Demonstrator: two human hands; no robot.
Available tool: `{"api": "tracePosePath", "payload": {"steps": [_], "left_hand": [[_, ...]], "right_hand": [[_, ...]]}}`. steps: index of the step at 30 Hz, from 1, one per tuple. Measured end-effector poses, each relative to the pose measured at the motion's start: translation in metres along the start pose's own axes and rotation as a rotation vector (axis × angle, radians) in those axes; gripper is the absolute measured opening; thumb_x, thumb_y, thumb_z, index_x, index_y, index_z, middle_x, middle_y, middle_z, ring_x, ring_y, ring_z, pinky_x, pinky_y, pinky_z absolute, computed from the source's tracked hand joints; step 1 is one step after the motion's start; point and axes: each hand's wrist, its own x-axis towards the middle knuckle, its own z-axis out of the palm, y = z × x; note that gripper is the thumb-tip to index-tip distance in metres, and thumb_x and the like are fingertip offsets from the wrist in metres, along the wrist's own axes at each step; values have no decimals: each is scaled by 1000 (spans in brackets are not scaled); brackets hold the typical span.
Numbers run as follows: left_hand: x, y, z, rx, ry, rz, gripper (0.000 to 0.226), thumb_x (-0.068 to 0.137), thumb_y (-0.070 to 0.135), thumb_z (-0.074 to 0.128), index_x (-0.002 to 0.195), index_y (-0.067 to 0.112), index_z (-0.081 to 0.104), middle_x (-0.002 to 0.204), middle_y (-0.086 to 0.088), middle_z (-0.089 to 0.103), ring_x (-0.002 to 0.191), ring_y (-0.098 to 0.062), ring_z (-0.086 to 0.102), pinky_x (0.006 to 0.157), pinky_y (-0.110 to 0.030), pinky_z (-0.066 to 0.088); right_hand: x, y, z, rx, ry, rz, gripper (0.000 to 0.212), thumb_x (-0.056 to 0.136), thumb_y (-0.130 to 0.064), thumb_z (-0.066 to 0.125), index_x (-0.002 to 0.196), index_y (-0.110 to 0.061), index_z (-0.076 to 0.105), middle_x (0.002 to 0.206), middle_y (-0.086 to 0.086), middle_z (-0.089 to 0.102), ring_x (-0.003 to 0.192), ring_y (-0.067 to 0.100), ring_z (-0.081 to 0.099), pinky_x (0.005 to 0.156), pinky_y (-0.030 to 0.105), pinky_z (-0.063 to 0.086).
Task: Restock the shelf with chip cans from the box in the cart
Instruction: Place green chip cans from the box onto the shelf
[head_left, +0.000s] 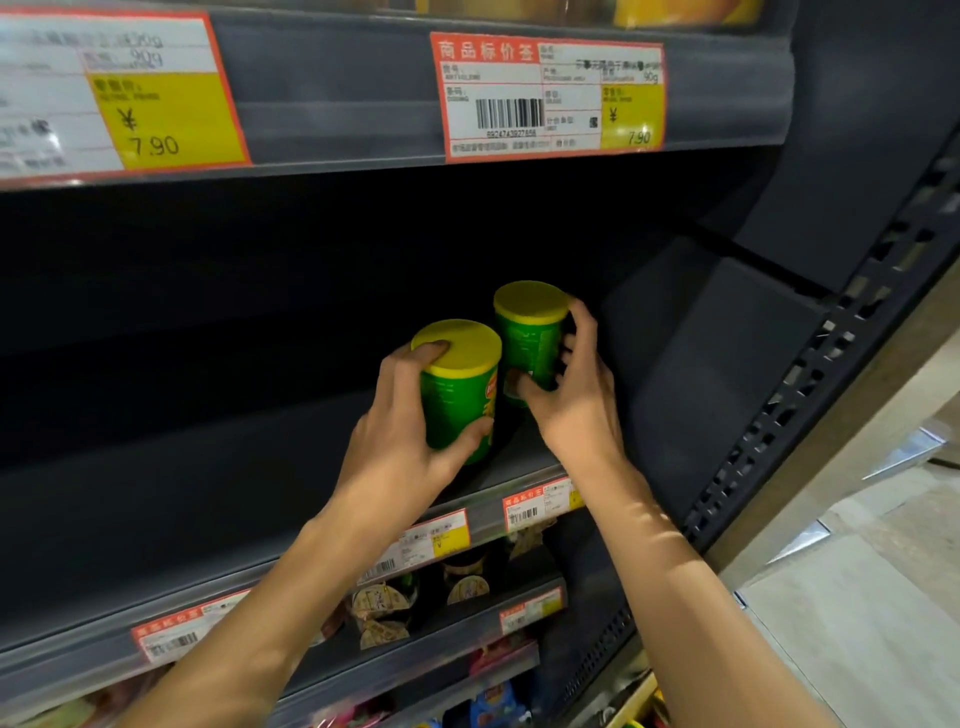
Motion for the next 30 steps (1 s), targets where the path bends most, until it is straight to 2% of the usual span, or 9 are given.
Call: {"api": "tracePosePath", "payload": {"steps": [4, 7, 11, 17, 20, 22, 24, 27, 30], "left_hand": [[0, 0, -1, -11, -18, -33, 69, 83, 43, 74, 131, 45, 25, 141, 10, 37, 117, -7, 47, 94, -36, 52], [0, -1, -1, -11, -15, -40, 70, 82, 44, 74, 131, 45, 24, 141, 12, 37, 114, -1, 45, 94, -32, 50], [0, -1, 0, -9, -13, -48, 71, 82, 43, 74, 131, 46, 22, 141, 10, 37, 118, -6, 47, 95, -34, 51], [0, -4, 1, -8, -15, -47, 73, 81, 46, 73, 132, 49, 21, 140, 16, 36, 115, -1, 45, 93, -27, 49], [0, -5, 1, -10, -14, -53, 73, 80, 46, 73, 131, 51, 21, 139, 18, 35, 114, 2, 44, 93, -22, 46], [1, -5, 1, -4, -18, -55, 73, 80, 47, 73, 130, 53, 20, 140, 16, 36, 114, 0, 46, 92, -22, 46], [1, -4, 1, 4, -21, -48, 73, 80, 47, 72, 129, 53, 19, 141, 15, 36, 115, -3, 48, 92, -24, 48], [1, -4, 1, 17, -16, -51, 73, 79, 47, 73, 129, 52, 20, 141, 12, 37, 116, -7, 50, 93, -28, 50], [1, -4, 2, 16, -9, -60, 72, 78, 47, 73, 129, 51, 21, 139, 13, 38, 114, -8, 51, 93, -31, 52]], "right_hand": [[26, 2, 12, -18, -41, 53, 96, 78, -1, 75, 146, -43, 22, 131, 6, 59, 117, 25, 61, 93, 45, 55], [40, 6, 20, -30, -43, 26, 99, 78, 1, 75, 150, -39, 21, 127, 10, 62, 114, 28, 63, 92, 47, 55], [56, 12, 31, -52, -21, -41, 96, 80, -5, 76, 155, -30, 21, 126, 11, 65, 113, 30, 64, 91, 44, 54], [74, 14, 46, 43, -47, -11, 95, 81, -34, 78, 155, -35, 18, 136, 8, 58, 116, 31, 61, 91, 42, 52], [79, 13, 53, 95, -70, -15, 98, 73, -57, 69, 153, -37, 17, 143, 4, 53, 122, 27, 57, 96, 39, 48], [85, 14, 56, 125, -84, -20, 102, 68, -61, 64, 155, -32, 19, 144, 4, 51, 124, 23, 55, 97, 34, 46], [93, 15, 59, 114, -92, -25, 103, 71, -52, 72, 155, -26, 19, 146, 6, 49, 127, 23, 53, 100, 34, 44], [106, 19, 65, 74, -86, -18, 96, 80, -19, 79, 156, -21, 20, 147, 9, 47, 130, 27, 50, 105, 43, 43], [112, 20, 71, 47, -83, -4, 97, 80, -13, 75, 157, -24, 17, 149, 11, 46, 133, 31, 48, 107, 47, 42]]}}
